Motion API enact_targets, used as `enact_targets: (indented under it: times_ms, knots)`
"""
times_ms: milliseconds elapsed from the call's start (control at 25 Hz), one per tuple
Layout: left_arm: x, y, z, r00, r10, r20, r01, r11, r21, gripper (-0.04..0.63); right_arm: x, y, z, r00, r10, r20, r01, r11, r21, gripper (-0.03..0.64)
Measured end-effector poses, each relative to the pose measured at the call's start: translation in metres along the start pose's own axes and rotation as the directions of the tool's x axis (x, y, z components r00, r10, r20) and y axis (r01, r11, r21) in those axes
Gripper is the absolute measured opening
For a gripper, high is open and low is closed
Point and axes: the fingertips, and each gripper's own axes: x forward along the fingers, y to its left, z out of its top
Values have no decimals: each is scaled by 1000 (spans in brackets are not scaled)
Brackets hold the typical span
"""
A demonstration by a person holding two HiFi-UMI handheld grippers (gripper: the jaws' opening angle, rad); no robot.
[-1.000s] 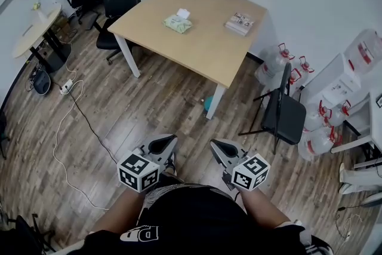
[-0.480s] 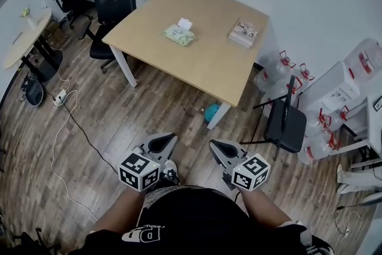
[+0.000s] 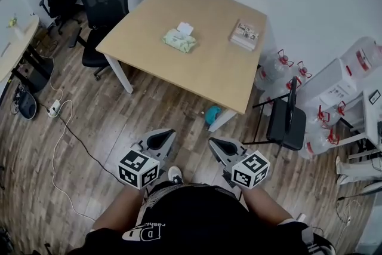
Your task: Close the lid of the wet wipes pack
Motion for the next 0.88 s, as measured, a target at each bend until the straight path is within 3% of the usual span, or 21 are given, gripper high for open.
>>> enact_targets:
  times_ms: [440, 880]
  knots:
    - [-5, 52, 5, 999, -43, -26, 43, 999, 4, 17, 58, 6, 15, 1000, -16, -18, 16, 1000, -13, 6]
    - [-2, 85, 5, 999, -22, -24, 21, 999, -38, 17, 95, -3, 28, 999, 14, -48, -15, 1000, -20, 6]
